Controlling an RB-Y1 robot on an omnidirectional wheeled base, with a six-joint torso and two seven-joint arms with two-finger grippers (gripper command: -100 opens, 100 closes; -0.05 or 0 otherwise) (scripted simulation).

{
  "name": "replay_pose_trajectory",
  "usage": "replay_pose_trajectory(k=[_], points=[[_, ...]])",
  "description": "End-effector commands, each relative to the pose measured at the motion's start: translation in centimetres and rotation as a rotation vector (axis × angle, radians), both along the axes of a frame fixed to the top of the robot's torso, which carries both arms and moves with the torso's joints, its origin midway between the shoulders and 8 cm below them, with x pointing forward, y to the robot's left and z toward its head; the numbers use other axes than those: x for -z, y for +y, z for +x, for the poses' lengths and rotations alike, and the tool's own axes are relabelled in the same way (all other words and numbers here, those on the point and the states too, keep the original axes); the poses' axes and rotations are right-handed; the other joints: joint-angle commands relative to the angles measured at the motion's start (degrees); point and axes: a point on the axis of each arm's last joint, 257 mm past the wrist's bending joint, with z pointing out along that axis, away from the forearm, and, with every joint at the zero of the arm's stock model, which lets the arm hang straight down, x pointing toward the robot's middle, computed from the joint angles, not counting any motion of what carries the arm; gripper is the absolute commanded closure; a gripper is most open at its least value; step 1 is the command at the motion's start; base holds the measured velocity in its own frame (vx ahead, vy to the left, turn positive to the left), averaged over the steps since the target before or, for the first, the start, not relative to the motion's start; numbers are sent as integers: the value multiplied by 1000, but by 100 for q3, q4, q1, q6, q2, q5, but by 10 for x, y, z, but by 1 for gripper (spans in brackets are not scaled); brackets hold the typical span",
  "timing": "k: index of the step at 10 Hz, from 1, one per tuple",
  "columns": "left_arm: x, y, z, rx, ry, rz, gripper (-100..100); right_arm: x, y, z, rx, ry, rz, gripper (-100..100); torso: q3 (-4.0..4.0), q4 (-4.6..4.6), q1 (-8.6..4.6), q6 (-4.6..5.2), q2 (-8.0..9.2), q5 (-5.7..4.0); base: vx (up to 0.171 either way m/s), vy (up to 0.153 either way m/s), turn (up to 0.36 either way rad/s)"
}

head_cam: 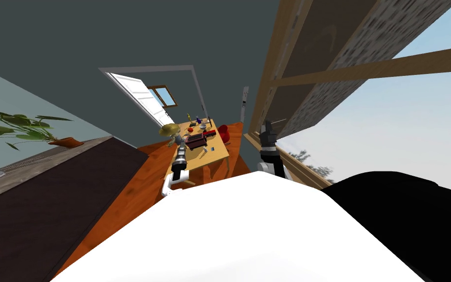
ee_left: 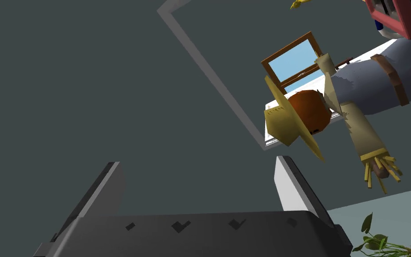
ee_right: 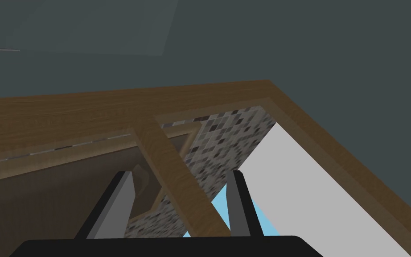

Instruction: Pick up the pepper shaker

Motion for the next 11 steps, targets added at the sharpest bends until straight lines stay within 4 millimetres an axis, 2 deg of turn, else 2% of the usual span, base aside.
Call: replay_pose_trajectory(k=[1, 2, 3, 6, 7, 10, 11], points=[[18, 6, 5, -15, 45, -1, -100, 0, 0, 0, 0, 0, 0, 0, 0, 0, 0, 0, 0, 0, -39, -30, -52], [25, 12, 16, -34, 77, 9, -100, 0, 0, 0, 0, 0, 0, 0, -1, -1, 2, -4, -2, 0, -44, -37, -103], [37, 14, 16, -37, 100, 4, -100, 0, 0, 0, 0, 0, 0, 0, -1, -1, -1, -1, -2, 0, -35, -32, -60], [60, 26, 36, -77, 188, 19, -100, 0, 0, 0, 0, 0, 0, 0, -3, -1, 3, -4, -6, 1, -31, -32, -100], [75, 28, 35, -80, 217, 13, -100, 0, 0, 0, 0, 0, 0, 0, -4, -1, 2, -1, -7, 0, -23, -30, -72], [101, 40, 50, -119, 312, 28, -100, 0, 0, 0, 0, 0, 0, 0, -5, -2, 4, -6, -9, 0, -19, -32, -107], [114, 42, 47, -122, 337, 23, -100, 0, 0, 0, 0, 0, 0, 0, -6, -2, 2, -2, -11, 0, -11, -24, -65]])
